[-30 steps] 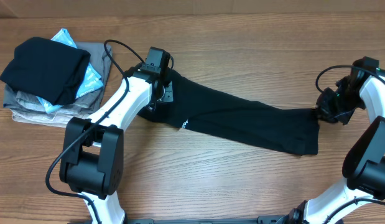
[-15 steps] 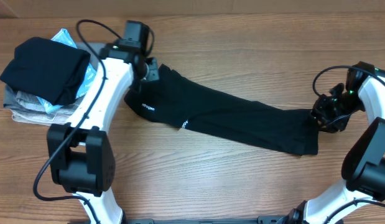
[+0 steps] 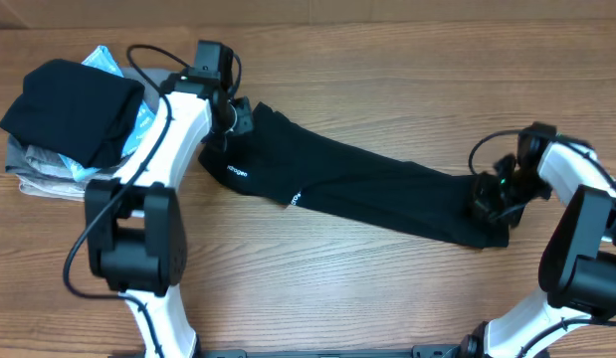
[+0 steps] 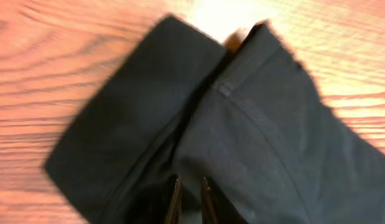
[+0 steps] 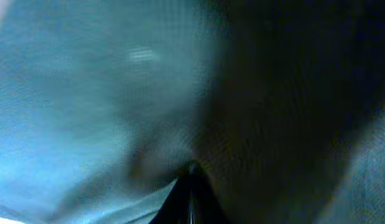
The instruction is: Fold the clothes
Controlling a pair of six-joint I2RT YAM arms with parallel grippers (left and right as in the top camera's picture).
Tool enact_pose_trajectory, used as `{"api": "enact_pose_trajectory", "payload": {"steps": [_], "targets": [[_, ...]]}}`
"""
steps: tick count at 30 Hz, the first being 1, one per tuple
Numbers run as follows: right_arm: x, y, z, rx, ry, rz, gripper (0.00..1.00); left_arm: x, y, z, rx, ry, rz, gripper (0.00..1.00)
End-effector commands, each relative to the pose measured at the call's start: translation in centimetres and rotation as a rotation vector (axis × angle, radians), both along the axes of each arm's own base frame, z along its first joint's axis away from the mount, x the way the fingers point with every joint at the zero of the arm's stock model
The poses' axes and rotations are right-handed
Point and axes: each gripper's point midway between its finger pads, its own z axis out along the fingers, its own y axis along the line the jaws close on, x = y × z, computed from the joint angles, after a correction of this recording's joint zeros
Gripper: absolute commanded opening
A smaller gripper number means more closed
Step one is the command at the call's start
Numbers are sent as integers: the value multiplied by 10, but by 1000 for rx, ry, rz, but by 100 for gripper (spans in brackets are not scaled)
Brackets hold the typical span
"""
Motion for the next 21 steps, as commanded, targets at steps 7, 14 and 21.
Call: {"api": "enact_pose_trajectory", "payload": {"steps": [7,14,21], "targets": [[-38,-23,-16,-143,122,-115,4,-14,-2,-67,5,148,-21,8],[1,-4,14,24,1,-95,21,10,0,-27,25,30,-28,4],[19,-28,73,-64,-2,-8,42,21,4,105,19,-195,-14,21]]}}
